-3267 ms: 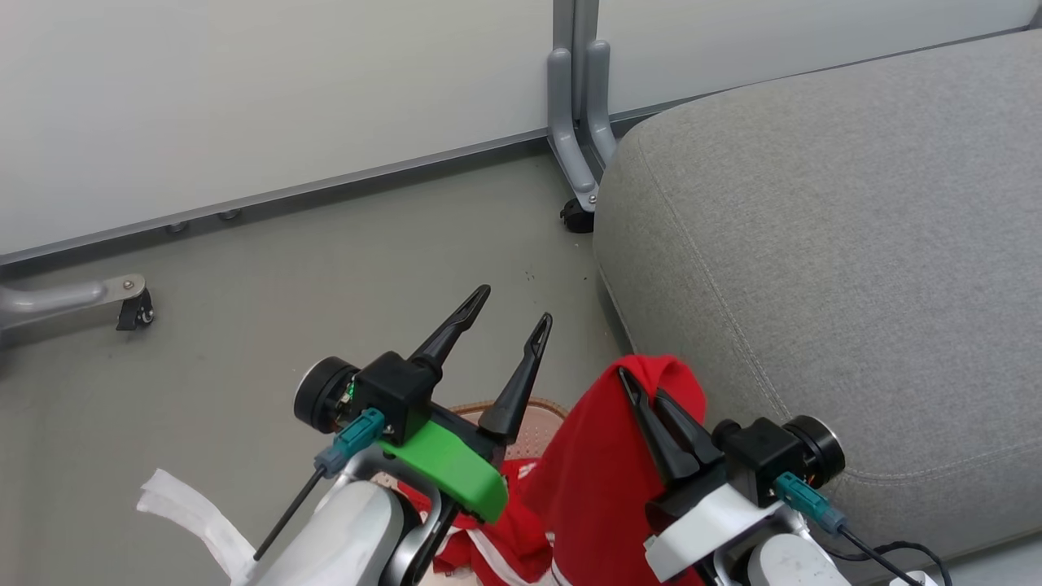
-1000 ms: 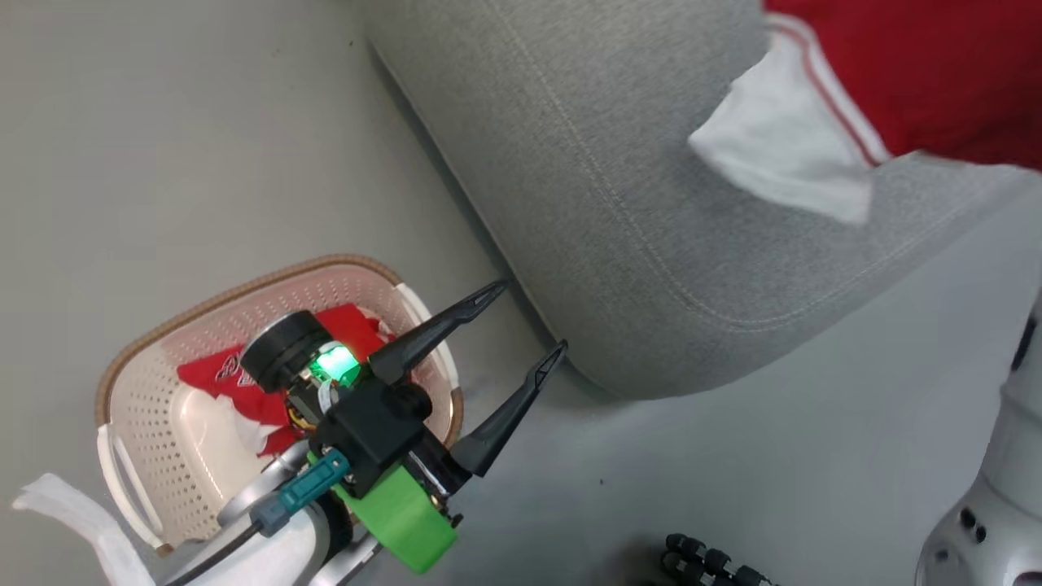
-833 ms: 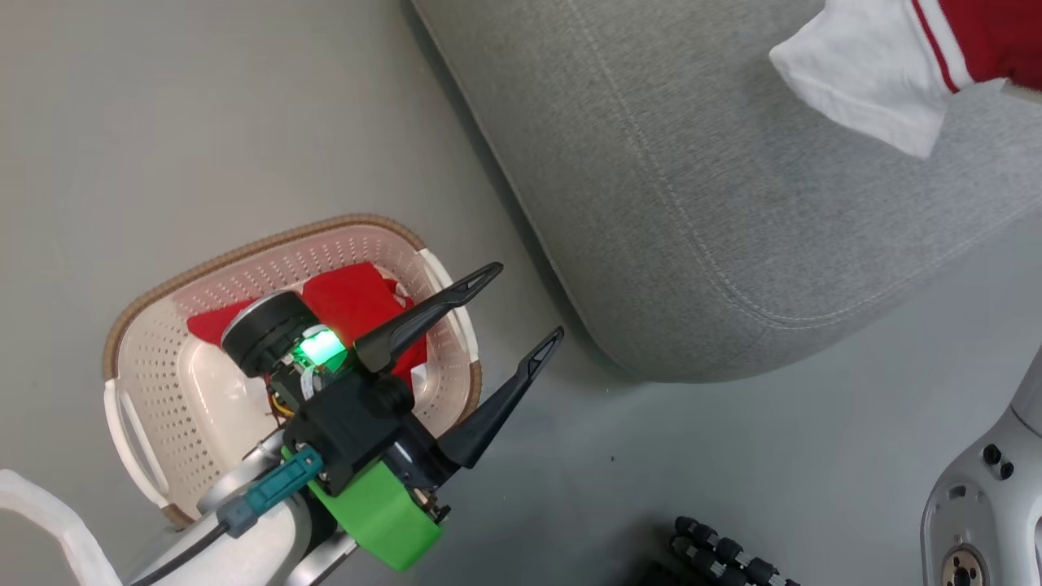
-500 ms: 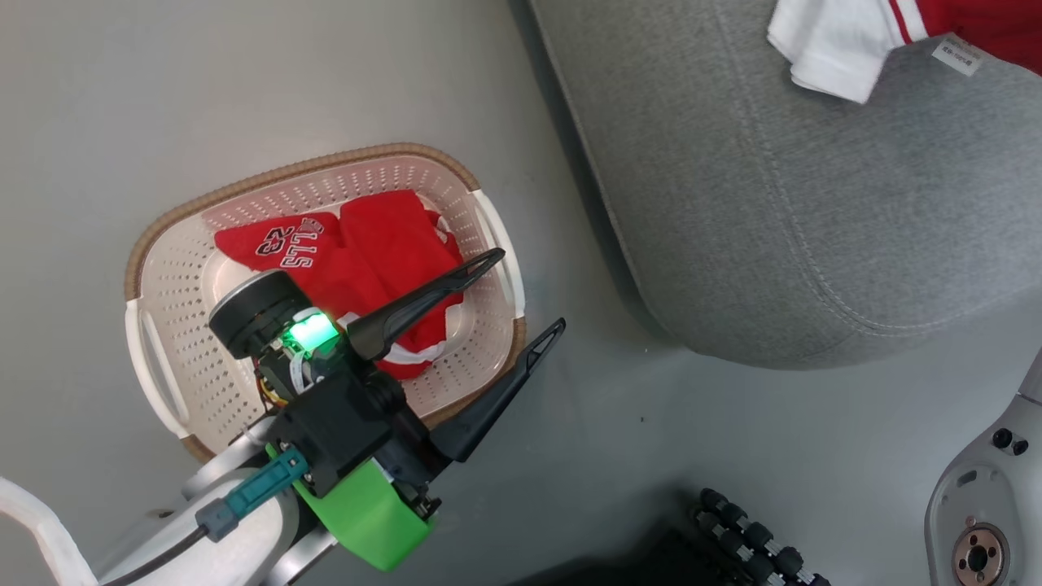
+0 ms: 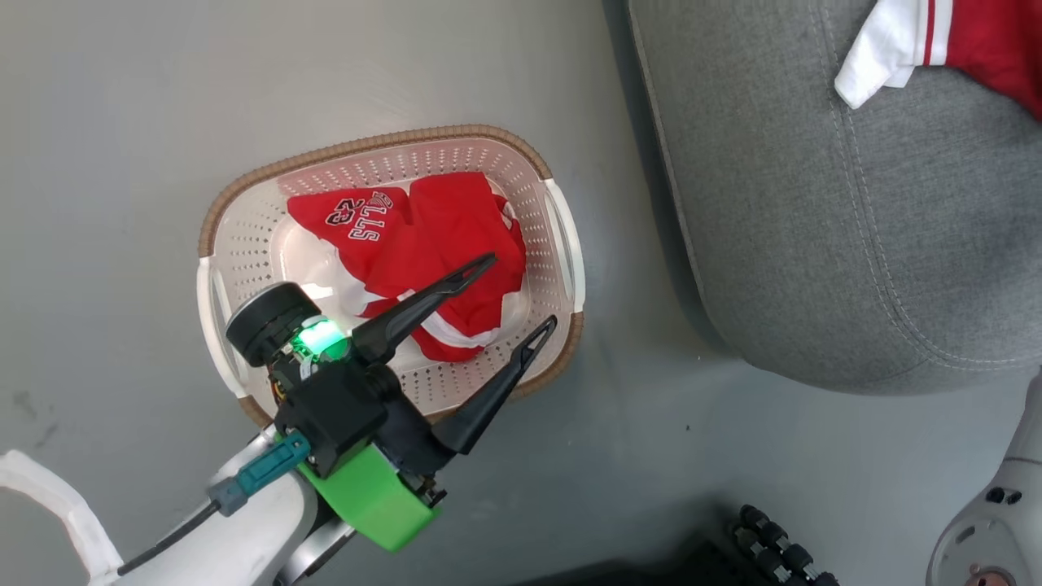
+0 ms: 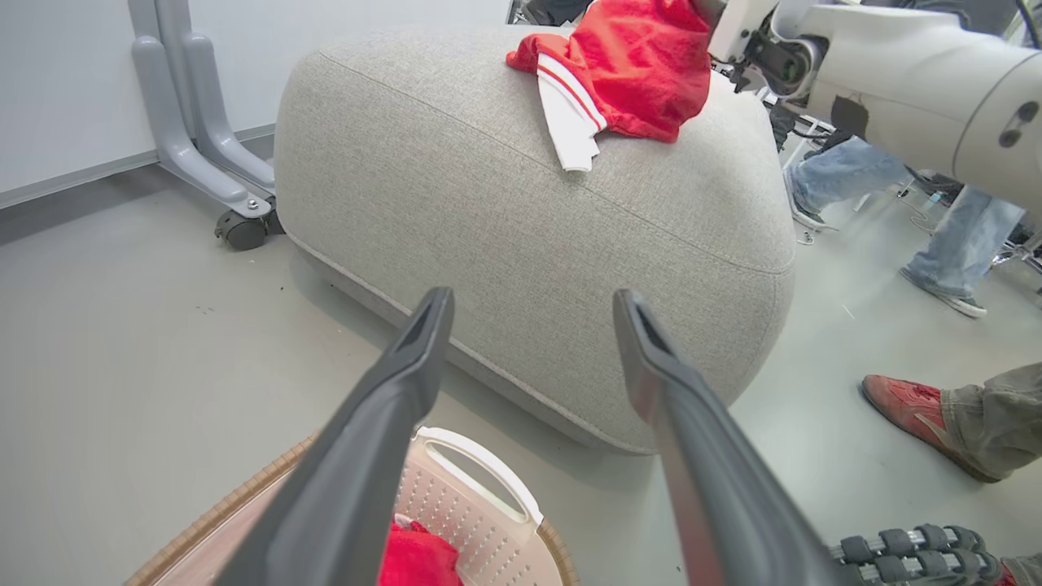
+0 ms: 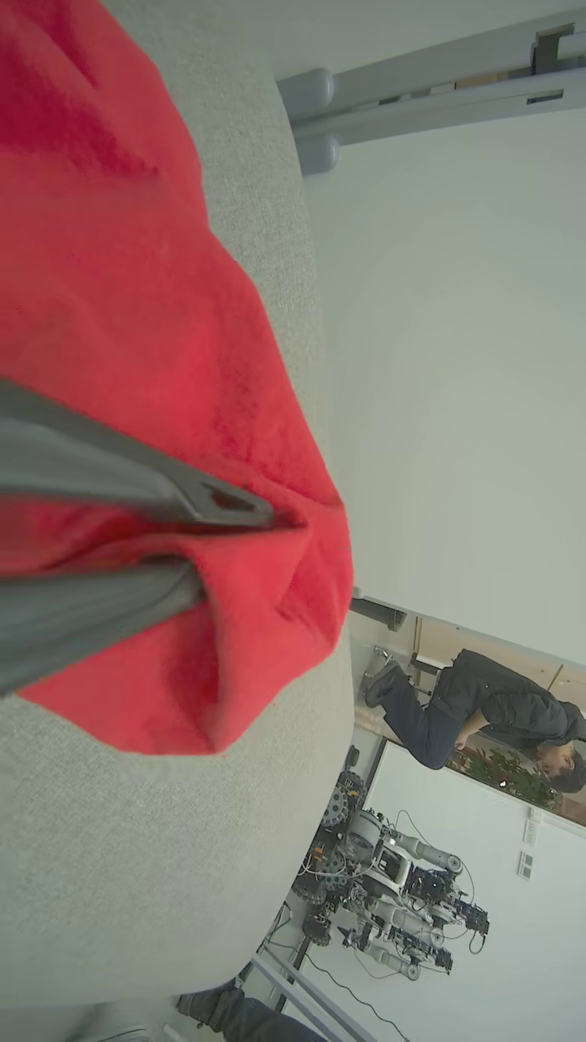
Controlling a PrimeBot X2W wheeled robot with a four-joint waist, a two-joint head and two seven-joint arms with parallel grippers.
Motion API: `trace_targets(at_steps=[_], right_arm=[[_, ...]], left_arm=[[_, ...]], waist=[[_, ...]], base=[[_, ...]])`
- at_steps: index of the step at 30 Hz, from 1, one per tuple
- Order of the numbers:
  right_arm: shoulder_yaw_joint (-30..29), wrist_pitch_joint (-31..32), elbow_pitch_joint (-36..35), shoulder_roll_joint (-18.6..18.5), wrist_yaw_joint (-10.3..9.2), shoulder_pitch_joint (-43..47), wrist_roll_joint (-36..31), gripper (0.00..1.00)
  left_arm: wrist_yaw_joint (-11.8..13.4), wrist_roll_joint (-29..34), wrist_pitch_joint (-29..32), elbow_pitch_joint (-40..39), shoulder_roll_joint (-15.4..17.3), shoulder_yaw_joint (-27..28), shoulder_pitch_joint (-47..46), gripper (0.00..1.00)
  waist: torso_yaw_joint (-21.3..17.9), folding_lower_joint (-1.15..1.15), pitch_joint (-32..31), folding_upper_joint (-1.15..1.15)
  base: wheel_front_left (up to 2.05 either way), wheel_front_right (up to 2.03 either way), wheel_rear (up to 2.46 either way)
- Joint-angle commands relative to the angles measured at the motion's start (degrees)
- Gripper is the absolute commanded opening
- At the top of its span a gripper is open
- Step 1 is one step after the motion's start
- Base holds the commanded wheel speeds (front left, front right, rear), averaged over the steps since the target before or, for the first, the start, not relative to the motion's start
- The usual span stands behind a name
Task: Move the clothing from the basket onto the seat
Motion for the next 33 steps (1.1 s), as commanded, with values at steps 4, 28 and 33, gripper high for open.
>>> trace_targets(at_steps=[4,28,33], right_arm=[[1.3,0.0,-1.0,-0.2,-0.10,6.8,1.3,1.00],[37.1,0.0,-4.9,-0.2,-0.10,43.8,14.5,1.00],[39.7,0.0,-7.6,-0.2,-0.10,46.1,16.0,1.00]], left_arm=[[1.1,-1.5,-1.9,3.9,-2.5,0.3,1.5,1.00],[6.5,-1.3,-5.3,21.7,-18.6,22.2,22.5,1.00],[4.9,5.2,-5.3,19.2,-21.9,31.3,28.9,1.00]], waist=[[2.0,-0.01,-7.7,0.00],[13.8,-0.01,-38.0,0.00],[15.1,-0.01,-41.5,0.00]], base=[[0.00,0.00,0.00],[0.00,0.00,0.00],[0.00,0.00,0.00]])
